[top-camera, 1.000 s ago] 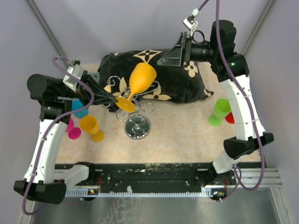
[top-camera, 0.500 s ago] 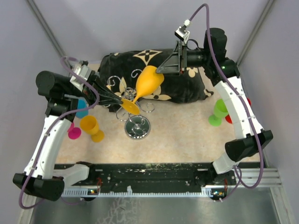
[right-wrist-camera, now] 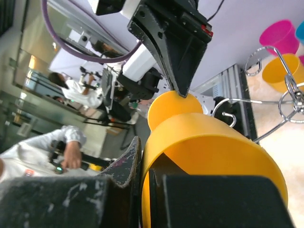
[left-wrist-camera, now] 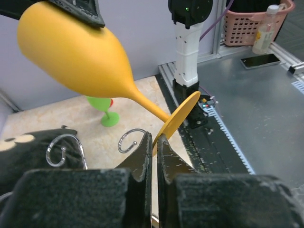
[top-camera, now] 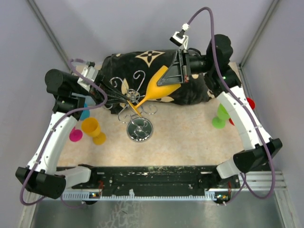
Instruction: Take the wine glass off the wine glass rack
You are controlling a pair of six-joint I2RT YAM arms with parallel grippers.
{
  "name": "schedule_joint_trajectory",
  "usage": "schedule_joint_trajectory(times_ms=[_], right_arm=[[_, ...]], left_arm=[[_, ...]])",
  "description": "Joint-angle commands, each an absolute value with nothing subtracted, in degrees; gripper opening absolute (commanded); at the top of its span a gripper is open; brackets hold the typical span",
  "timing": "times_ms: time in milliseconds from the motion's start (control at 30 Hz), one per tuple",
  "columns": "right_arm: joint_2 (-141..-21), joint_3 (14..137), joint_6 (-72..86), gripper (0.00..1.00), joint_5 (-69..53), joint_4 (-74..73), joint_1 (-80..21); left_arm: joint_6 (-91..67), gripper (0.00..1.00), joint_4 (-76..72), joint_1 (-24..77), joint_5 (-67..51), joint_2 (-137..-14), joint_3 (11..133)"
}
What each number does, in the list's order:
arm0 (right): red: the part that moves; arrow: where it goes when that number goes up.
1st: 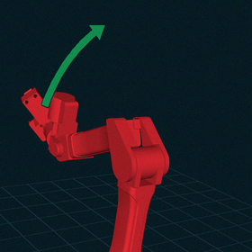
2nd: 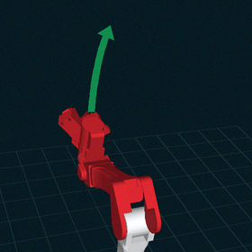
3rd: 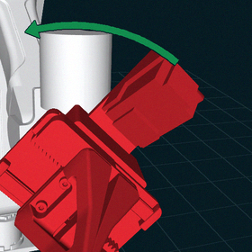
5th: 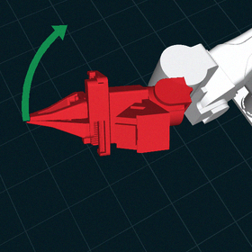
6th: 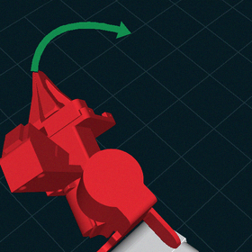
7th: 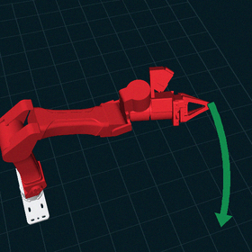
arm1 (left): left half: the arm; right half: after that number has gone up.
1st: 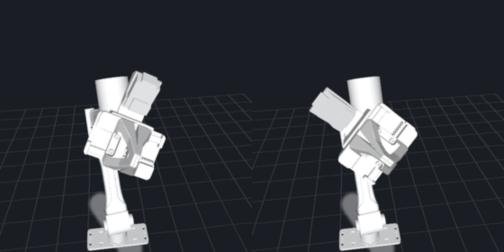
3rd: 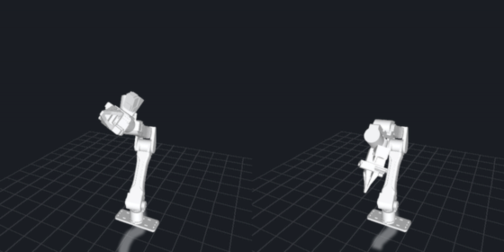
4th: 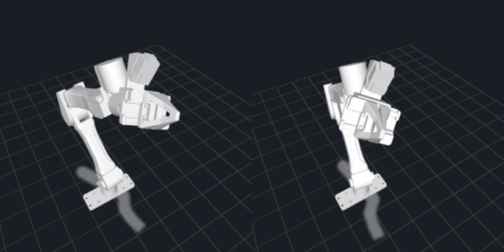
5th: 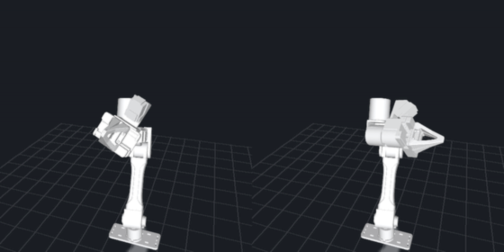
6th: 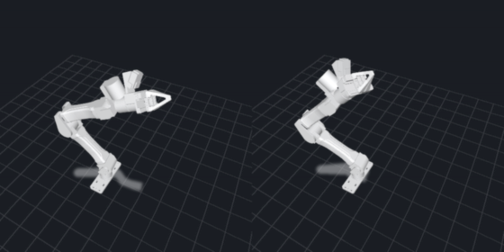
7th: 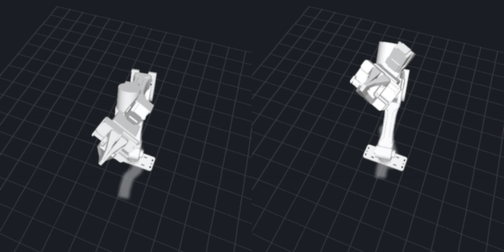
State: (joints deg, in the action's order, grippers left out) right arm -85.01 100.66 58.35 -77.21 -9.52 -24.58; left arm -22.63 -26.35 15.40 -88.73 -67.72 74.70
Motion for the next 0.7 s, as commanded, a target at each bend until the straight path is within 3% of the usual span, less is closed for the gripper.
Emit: schedule_joint_trajectory(times_ms=[0,100,200,433,533,667], right_arm=[[-81.8,98.9,63.1,0.0,-78.9,4.5,-27.7],[-80.7,102.3,65.6,0.0,-78.2,7.6,-26.8],[-79.6,107.6,64.2,0.0,-74.8,3.7,-18.9],[-80.2,118.1,38.1,0.0,-55.6,-36.9,3.1],[-80.1,120.3,26.5,0.0,-39.8,-50.2,3.8],[-76.7,118.0,19.9,0.0,-22.1,-56.6,3.8]], left_arm=[[-21.3,0.16,-38.3,15.4,-95.7,-66.5,75.3],[-21.1,0.64,-38.4,12.7,-89.5,-67.1,77.7],[-15.2,0.81,-28.7,9.5,-80.1,-68.3,82.8],[2.6,0.88,3.2,8.9,-48.7,-74.2,98.3],[5.2,0.86,15.9,8.3,-35.4,-80.0,107.3],[8.2,0.85,26.1,6.3,-26.9,-82.8,111.7]])
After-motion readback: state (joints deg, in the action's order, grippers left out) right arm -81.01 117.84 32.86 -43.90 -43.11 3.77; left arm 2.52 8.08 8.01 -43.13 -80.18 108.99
